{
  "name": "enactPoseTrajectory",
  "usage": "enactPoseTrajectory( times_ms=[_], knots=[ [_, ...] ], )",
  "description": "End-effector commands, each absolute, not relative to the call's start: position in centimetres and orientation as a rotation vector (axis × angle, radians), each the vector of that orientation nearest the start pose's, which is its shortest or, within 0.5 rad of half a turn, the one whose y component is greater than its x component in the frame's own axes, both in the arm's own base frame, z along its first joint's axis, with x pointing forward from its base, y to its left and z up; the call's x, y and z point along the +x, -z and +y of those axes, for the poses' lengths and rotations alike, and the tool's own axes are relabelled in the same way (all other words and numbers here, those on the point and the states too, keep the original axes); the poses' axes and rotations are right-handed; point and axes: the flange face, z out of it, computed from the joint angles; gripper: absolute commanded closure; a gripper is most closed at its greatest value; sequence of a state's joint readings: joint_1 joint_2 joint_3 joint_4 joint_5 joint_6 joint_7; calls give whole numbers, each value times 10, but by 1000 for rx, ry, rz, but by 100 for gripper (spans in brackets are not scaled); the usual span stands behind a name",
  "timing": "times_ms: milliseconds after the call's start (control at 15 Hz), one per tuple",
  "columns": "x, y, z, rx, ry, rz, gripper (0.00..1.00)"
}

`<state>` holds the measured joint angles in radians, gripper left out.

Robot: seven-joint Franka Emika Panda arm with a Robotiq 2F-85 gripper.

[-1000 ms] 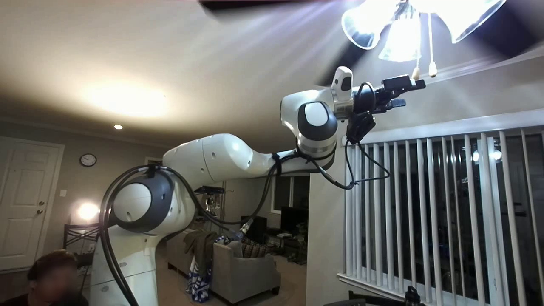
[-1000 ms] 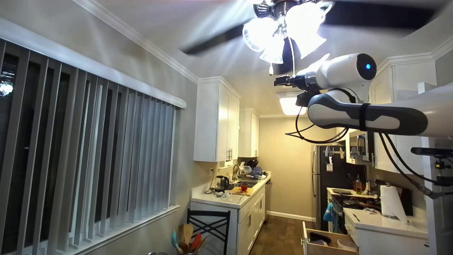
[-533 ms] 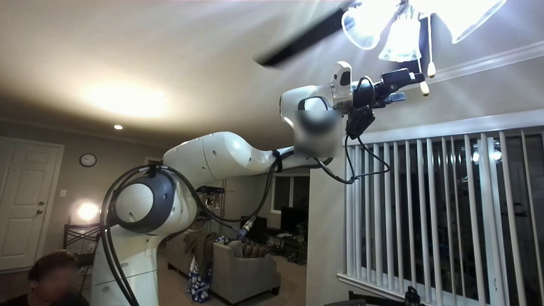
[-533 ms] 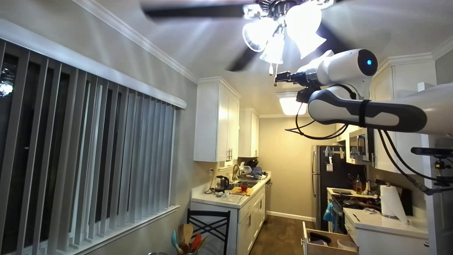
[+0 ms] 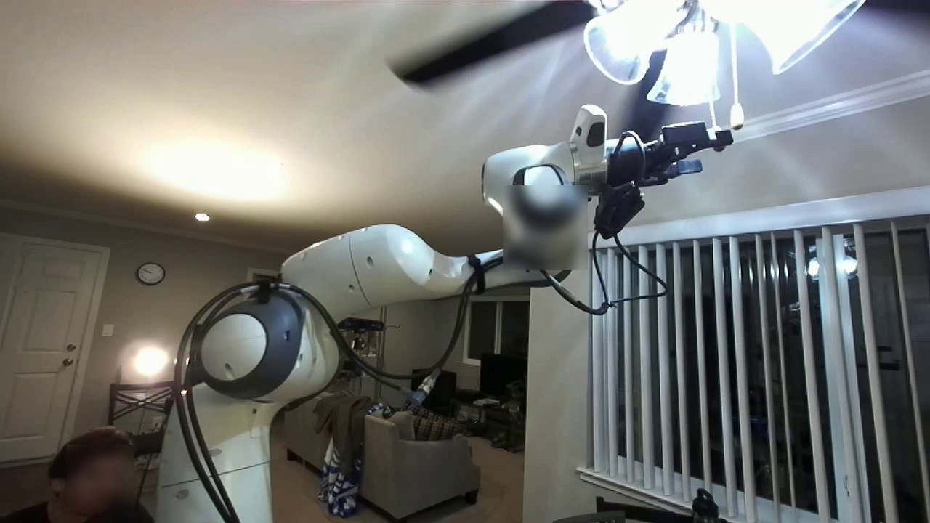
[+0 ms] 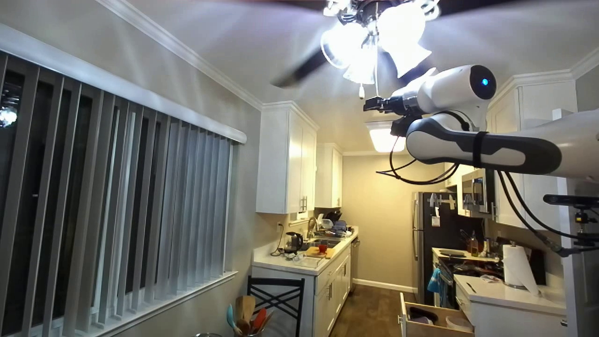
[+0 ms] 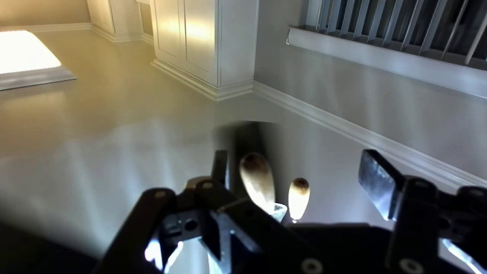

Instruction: Turn off the chandelier.

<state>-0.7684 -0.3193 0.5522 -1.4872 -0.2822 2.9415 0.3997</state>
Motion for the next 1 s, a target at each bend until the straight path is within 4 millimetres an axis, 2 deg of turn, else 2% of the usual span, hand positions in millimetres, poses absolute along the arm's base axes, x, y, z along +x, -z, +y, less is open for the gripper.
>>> enactPoseTrajectory(
  times_ms=[0, 333, 533, 600, 733, 933],
  knots=[
    [435, -969, 21, -2162, 2555, 274, 43],
    [437, -967, 24, -2164, 2545, 264, 79],
    [437, -967, 25, -2161, 2545, 262, 94],
    [437, -968, 25, -2161, 2546, 262, 96],
    [436, -968, 25, -2160, 2548, 262, 92],
    [436, -967, 25, -2167, 2545, 265, 92]
  ],
)
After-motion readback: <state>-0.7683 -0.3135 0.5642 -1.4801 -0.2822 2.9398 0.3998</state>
